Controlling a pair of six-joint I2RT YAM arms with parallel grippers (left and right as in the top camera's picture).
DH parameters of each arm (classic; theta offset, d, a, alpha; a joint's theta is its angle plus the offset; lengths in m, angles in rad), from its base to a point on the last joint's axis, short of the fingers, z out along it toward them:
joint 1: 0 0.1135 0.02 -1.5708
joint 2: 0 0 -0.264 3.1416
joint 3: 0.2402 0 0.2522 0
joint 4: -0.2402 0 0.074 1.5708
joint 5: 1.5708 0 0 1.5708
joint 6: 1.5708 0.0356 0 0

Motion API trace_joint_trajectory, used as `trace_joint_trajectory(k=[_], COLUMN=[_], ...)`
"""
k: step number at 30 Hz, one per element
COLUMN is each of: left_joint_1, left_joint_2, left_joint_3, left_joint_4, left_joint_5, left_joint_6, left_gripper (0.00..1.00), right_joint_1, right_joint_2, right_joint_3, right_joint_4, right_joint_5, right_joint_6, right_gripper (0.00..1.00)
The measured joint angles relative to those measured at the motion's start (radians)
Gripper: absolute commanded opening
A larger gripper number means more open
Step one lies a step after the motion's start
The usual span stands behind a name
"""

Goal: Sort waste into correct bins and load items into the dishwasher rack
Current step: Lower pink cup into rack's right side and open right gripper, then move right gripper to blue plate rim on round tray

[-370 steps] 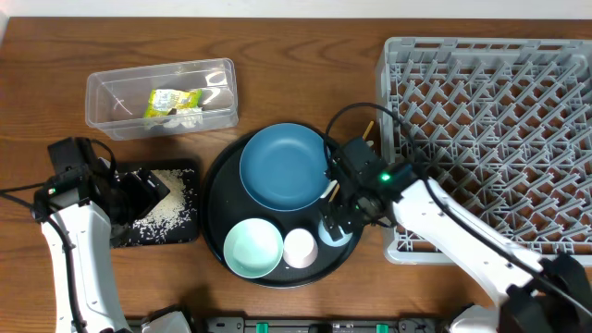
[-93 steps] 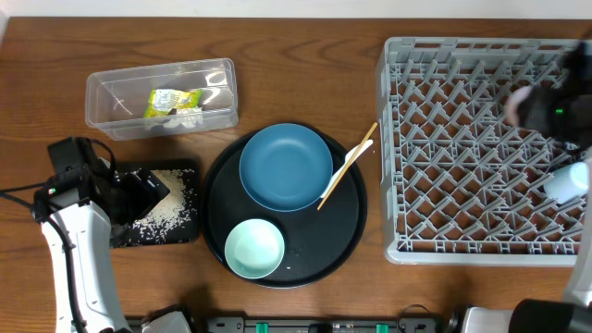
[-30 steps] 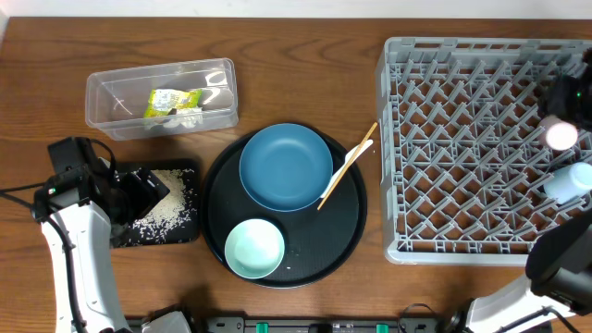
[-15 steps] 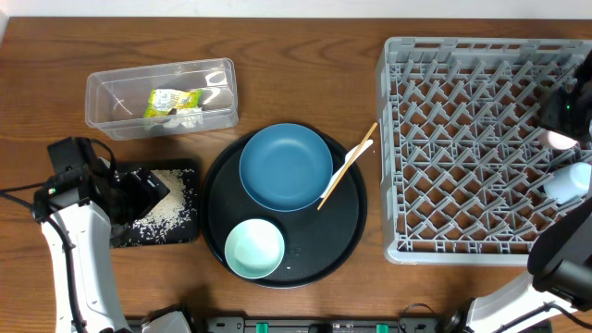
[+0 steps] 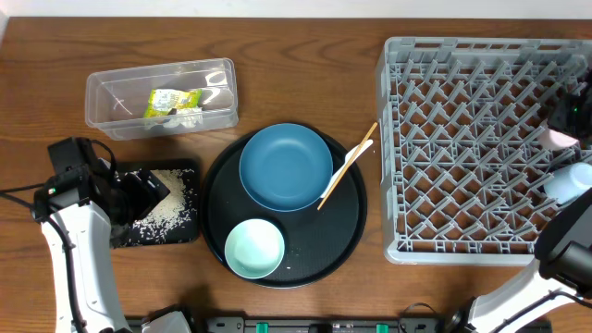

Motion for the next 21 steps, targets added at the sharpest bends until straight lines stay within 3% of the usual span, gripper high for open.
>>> trace_joint_trajectory(k=[9,21], left_joint_1=[0.0,0.0], left_joint_2=[0.0,0.0], left_joint_3=[0.0,0.0], left_joint_4=[-0.011,-0.015], left_joint_5=[0.0,0.0], left_joint_6=[0.0,0.0], left_gripper=[0.98,0.98], right_joint_1=[-0.008,-0.011], right_joint_2=[0.016,0.034], right_joint_3=[0.0,0.132], right_joint_4=[0.089,-0.018], right_joint_5=[0.019,-0.032], right_joint_6=[0.001,0.0], right_gripper=[0.56,0.62])
